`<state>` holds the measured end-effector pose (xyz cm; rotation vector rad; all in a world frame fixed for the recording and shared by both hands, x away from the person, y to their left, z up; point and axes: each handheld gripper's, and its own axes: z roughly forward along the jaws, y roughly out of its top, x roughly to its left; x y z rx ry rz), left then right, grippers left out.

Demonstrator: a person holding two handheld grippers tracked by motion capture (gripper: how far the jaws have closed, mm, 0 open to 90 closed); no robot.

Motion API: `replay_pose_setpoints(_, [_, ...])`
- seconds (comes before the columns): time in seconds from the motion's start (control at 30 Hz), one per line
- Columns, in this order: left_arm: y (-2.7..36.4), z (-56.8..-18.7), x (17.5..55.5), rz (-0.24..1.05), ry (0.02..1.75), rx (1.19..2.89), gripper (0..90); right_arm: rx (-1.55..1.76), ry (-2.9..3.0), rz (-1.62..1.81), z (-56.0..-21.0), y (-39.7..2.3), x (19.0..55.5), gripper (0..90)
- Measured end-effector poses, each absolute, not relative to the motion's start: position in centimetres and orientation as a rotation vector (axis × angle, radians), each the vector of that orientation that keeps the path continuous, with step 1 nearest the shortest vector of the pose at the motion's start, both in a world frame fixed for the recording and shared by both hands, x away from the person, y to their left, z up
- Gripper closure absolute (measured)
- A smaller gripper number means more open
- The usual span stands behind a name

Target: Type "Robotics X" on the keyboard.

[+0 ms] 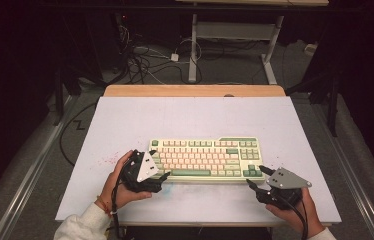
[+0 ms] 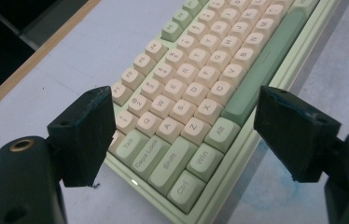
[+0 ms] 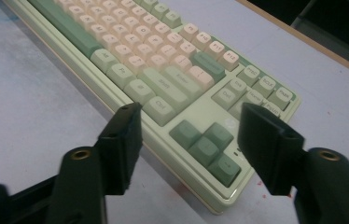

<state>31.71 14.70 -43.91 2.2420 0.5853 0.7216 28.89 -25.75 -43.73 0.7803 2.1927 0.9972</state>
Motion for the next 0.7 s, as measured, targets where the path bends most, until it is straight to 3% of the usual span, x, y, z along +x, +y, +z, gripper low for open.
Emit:
replay_pose_setpoints(0.37, [16.6, -44.9, 30.5, 0.726, 0.638, 2.251, 19.6, 0.778, 2.278, 1.033, -42.6, -25.6, 30.0, 83.5])
replay_pose_setpoints(0.7, [18.0, -45.3, 29.6, 0.713, 0.688, 2.248, 19.6, 0.745, 2.307, 1.029, -41.9, -24.3, 31.7, 89.7])
